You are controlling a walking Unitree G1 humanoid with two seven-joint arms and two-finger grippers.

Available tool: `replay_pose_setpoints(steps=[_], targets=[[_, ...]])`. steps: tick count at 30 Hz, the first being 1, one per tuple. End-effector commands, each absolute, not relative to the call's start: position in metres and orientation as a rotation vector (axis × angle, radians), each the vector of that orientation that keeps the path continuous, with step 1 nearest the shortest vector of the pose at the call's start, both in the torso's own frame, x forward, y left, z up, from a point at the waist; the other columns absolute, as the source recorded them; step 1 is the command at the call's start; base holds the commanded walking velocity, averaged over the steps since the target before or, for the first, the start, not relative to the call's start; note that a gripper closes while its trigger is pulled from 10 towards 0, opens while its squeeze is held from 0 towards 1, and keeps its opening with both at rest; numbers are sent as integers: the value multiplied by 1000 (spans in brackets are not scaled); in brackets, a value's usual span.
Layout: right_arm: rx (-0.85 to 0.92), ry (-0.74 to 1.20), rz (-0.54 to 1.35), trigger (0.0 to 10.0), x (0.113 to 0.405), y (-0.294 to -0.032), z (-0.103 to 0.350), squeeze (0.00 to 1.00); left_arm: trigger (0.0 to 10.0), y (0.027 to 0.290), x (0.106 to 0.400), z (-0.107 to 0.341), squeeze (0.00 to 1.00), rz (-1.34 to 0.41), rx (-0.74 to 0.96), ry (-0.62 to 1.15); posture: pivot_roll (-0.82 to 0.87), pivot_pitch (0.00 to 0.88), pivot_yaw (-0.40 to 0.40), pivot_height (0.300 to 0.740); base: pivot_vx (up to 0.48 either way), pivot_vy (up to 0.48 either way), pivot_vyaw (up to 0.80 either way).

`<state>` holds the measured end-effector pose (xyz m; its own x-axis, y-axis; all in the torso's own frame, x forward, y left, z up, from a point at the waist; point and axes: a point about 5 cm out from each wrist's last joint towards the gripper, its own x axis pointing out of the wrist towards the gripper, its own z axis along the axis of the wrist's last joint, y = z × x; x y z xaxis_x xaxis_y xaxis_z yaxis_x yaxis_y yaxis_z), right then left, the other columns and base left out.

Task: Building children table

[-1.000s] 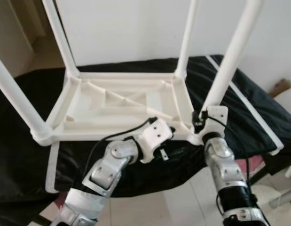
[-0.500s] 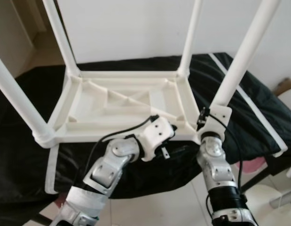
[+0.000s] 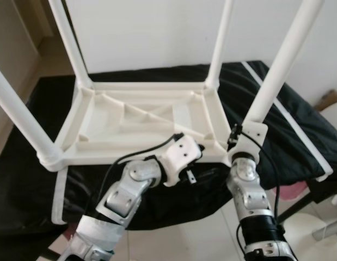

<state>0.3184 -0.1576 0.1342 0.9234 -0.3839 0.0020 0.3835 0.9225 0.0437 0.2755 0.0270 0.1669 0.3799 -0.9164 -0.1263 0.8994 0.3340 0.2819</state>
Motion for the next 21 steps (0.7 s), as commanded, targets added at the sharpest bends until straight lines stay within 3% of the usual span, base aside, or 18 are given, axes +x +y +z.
replay_pose_setpoints(steps=[1,10,17,18,21], targets=[[75,27,-386,10000,315,-159,124,1000,10000,26,275,166,0,-1184,346,-63,26,0,-25,740,0,0,0],[81,-79,-256,10000,314,-162,138,1000,10000,27,274,166,0,-1180,345,-63,24,0,-24,740,0,0,0],[91,-88,24,10000,314,-177,137,1000,10000,29,275,166,0,-1176,345,-59,11,0,-14,740,0,0,0],[58,-70,135,10000,315,-183,136,0,10000,30,276,166,0,-1177,347,-59,5,0,-9,740,0,0,0],[38,-68,170,10000,316,-185,137,0,10000,30,277,167,0,-1177,347,-59,3,0,-6,740,0,0,0]])
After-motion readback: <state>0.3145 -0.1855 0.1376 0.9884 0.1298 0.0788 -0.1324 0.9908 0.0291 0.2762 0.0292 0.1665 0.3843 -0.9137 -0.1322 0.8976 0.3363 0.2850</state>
